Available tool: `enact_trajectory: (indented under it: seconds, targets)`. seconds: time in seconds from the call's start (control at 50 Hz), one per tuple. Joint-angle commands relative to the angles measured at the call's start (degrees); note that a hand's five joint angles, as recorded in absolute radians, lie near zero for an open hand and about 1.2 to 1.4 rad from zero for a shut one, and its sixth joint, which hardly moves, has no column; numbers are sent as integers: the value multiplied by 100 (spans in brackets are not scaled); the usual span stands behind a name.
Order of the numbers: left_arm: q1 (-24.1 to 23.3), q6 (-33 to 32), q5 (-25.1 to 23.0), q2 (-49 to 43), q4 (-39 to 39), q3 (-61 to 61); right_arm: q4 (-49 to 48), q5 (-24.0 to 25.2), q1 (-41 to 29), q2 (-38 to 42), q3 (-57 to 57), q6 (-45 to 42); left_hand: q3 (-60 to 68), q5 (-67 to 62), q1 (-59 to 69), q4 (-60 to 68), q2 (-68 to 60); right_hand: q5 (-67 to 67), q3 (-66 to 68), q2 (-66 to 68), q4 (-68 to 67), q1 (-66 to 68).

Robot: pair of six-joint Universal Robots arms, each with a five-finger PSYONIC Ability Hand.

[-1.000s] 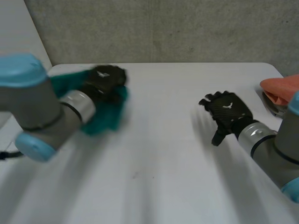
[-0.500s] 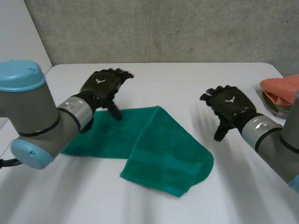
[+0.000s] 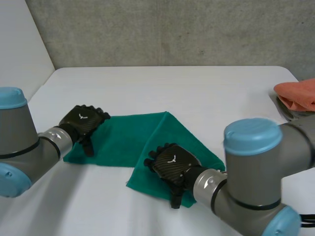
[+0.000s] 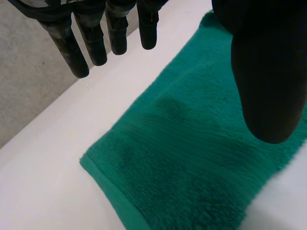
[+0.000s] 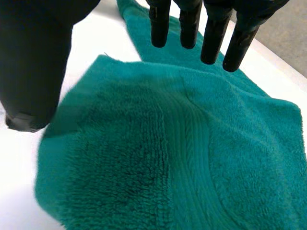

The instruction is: Fold the laundry.

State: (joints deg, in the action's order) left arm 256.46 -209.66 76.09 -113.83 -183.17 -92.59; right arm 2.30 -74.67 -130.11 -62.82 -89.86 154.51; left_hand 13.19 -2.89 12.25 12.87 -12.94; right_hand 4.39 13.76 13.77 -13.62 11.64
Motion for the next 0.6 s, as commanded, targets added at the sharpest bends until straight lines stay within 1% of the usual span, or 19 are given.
enact_trajectory:
  seconds: [0.02,0.04,0.06,0.12,0.14,0.3,0.32,0.34,0.38,0.4,0.48,0.52,0.54,0.6]
  targets:
    - [-35,-39,11,-86,1,-128,-739,-663,-67,296,30,-79,493,-523,587,524,-517,2157,2220,2219,-2234,2432]
    - [-35,-40,11,-86,1,-137,-774,-707,-67,305,39,-114,510,-540,604,541,-535,2627,2689,2688,-2703,2901]
    - [-35,-40,11,-95,1,-137,-827,-751,-67,349,30,-192,527,-557,621,558,-551,3847,3909,3908,-3924,4121]
    - [-26,-40,11,-104,-8,-119,-845,-751,-41,349,-22,-281,1114,-1144,1208,1146,-1139,5469,5532,5531,-5546,5744]
    - [-26,-40,11,-113,-17,-102,-871,-751,-41,306,-58,-325,1182,-1212,1276,1214,-1207,6473,6536,6535,-6550,6748]
    - [-8,-31,20,-429,27,162,-836,-742,99,182,-128,-334,2274,-2304,2369,2306,-2299,6561,6624,6623,-6638,6836]
    - [0,-31,29,-481,62,197,-845,-742,152,173,-154,-334,2859,-2889,2953,2891,-2884,6561,6624,6623,-6638,6836]
    - [9,-31,29,-508,71,214,-845,-742,214,147,-172,-325,3181,-3211,3276,3213,-3206,6561,6624,6623,-6638,6836]
    - [-17,-31,29,-543,71,215,-854,-751,398,25,-251,-325,3787,-3817,3881,3818,-3811,6561,6624,6623,-6638,6836]
    - [-26,-31,29,-543,71,215,-854,-751,460,-28,-269,-325,3873,-3903,3968,3905,-3898,6561,6624,6623,-6638,6836]
    - [-35,-40,38,-543,80,206,-854,-734,715,-257,-348,-334,3791,-3821,3885,3822,-3815,6561,6624,6623,-6638,6836]
    - [-26,-40,29,-543,80,215,-854,-699,811,-327,-357,-334,3523,-3553,3617,3554,-3547,6561,6624,6623,-6638,6836]
    - [-17,-31,29,-543,80,223,-854,-690,829,-345,-357,-325,2988,-3018,3082,3020,-3013,6561,6624,6623,-6638,6836]
    - [-17,-5,55,-526,80,223,-845,-690,917,-441,-383,-325,2195,-2225,2289,2226,-2220,6561,6624,6623,-6638,6836]
